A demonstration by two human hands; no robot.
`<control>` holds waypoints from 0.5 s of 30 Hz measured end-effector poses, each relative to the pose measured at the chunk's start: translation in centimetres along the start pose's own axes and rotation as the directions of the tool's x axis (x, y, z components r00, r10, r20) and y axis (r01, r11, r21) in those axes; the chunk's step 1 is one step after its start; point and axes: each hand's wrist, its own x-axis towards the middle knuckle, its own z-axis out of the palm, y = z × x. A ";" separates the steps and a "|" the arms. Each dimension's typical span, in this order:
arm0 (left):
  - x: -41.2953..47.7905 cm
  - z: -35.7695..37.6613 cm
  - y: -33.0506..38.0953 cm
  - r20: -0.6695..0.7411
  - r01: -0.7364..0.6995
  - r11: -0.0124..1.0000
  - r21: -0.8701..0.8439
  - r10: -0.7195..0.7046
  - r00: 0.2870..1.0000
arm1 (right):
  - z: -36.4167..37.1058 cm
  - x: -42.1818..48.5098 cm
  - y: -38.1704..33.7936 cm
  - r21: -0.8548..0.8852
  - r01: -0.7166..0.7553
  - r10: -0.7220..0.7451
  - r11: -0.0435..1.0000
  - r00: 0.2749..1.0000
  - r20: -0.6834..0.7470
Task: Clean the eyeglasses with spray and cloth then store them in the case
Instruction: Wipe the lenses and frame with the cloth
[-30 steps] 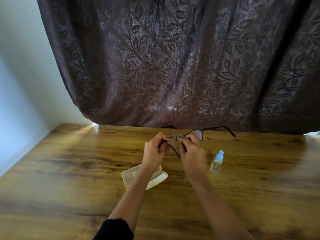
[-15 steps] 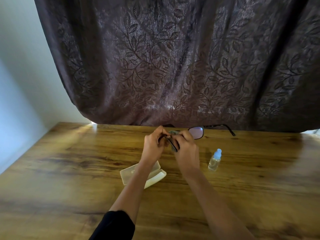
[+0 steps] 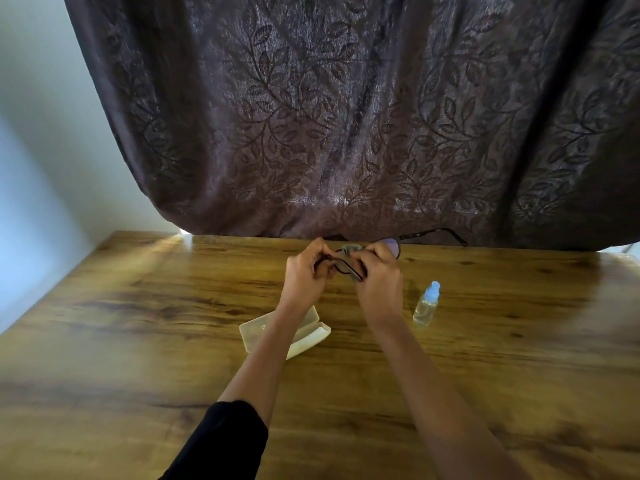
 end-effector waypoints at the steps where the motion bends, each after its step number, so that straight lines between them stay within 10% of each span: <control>1: 0.0 0.1 0.1 0.002 -0.003 1.000 0.009 0.003 1.000 | 0.1 -0.1 -0.2 -0.007 -0.009 0.009 1.000 1.000 0.008; 15: -0.3 -0.3 0.0 -0.008 0.004 1.000 0.022 -0.004 1.000 | 0.6 -1.2 -1.3 -0.005 0.032 -0.031 0.999 0.994 0.105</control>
